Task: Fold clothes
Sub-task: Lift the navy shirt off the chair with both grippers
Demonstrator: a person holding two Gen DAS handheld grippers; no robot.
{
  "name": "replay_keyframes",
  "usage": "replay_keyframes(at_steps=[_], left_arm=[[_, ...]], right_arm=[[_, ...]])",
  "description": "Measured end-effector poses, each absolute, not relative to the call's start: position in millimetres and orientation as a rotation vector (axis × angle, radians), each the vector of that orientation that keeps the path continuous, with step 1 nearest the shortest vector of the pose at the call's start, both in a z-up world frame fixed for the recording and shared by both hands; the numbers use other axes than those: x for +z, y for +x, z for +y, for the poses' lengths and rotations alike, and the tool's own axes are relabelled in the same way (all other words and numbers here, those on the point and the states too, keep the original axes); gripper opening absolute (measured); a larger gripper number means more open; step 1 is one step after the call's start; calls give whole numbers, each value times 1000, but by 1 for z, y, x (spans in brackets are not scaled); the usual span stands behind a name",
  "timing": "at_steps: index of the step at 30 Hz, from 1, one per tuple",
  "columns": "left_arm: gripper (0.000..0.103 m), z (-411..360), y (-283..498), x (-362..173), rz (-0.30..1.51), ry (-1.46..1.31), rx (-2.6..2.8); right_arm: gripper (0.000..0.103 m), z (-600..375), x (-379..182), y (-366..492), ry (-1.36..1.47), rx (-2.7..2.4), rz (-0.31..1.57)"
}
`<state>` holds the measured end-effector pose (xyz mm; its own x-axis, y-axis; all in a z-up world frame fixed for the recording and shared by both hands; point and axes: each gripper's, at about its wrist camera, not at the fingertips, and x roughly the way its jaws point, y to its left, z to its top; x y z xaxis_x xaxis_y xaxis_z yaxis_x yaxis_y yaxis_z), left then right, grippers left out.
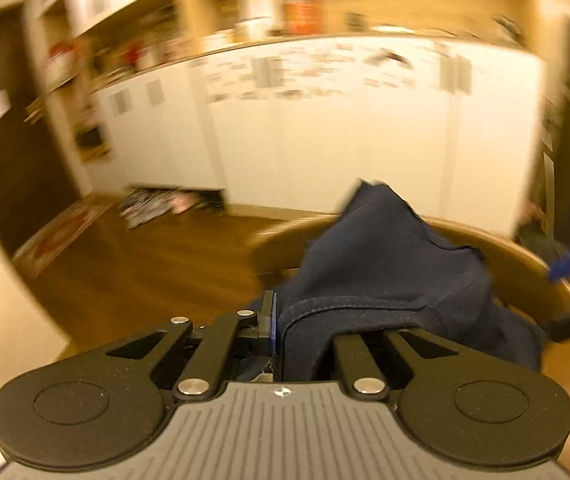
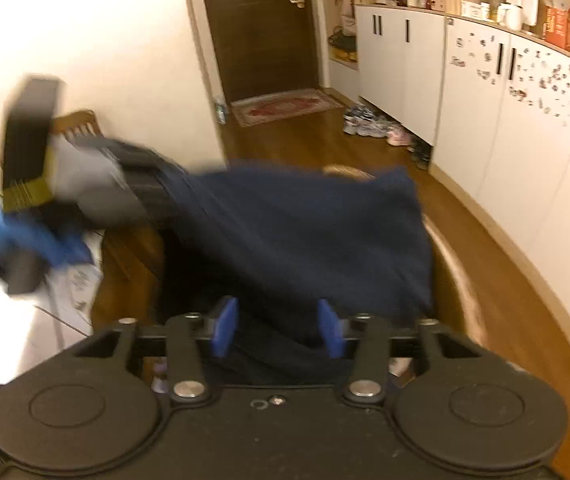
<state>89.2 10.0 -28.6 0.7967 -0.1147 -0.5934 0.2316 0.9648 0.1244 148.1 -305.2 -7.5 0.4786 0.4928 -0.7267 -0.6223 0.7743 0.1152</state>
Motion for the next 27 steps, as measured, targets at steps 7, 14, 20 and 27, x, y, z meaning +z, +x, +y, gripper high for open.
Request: replay_keyframes(at_steps=[7, 14, 20, 27], left_arm=[[5, 77, 53, -33, 674, 82, 17], [5, 106, 9, -65, 806, 13, 83], [5, 112, -6, -72, 835, -34, 99], [5, 120, -10, -27, 693, -66, 98]], right_arm=[[103, -294, -43, 172, -225, 612, 893], [103, -267, -76, 205, -261, 621, 936], [103, -254, -87, 213, -246, 613, 985], [103, -271, -50, 187, -109, 664, 937]])
